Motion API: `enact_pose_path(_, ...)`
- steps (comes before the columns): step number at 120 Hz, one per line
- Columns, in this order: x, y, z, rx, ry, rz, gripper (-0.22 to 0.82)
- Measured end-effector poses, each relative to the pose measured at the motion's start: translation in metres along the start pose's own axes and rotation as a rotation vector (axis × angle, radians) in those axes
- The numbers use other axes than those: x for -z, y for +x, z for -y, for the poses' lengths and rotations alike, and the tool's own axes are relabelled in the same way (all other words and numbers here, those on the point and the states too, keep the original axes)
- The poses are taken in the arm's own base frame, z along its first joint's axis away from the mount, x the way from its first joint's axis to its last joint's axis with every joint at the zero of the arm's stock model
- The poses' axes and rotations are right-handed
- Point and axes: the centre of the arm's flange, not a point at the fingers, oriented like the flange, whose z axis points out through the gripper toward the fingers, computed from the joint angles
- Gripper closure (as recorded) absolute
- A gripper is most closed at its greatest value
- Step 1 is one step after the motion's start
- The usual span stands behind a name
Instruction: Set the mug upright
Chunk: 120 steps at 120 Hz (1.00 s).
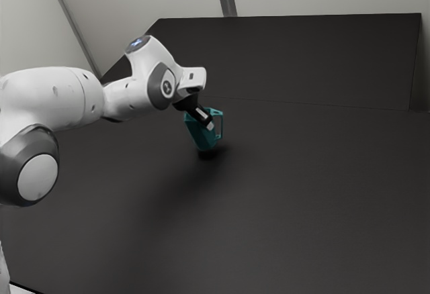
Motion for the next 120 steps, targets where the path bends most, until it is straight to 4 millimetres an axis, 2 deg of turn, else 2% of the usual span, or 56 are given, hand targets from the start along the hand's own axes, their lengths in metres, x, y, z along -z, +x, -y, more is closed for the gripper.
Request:
enact_pose_path(17,-0.008,0.003,0.002,-0.048,0.017,-0.020,0.79)
enact_pose_path(34,-0.033,-0.002,0.005,-0.087,0.025,0.005,0.79)
enact_pose_path(51,-0.037,-0.002,0.006,-0.126,0.032,0.006,0.79)
enact_pose_path(71,-0.034,0.001,0.004,-0.171,0.033,0.000,0.42)
enact_pose_path(83,-0.030,0.003,0.004,-0.192,0.034,-0.006,0.26)
enact_pose_path(99,-0.020,0.005,0.004,-0.212,0.035,-0.020,0.14)
enact_pose_path(120,-0.002,0.007,0.002,-0.222,0.024,-0.027,0.06)
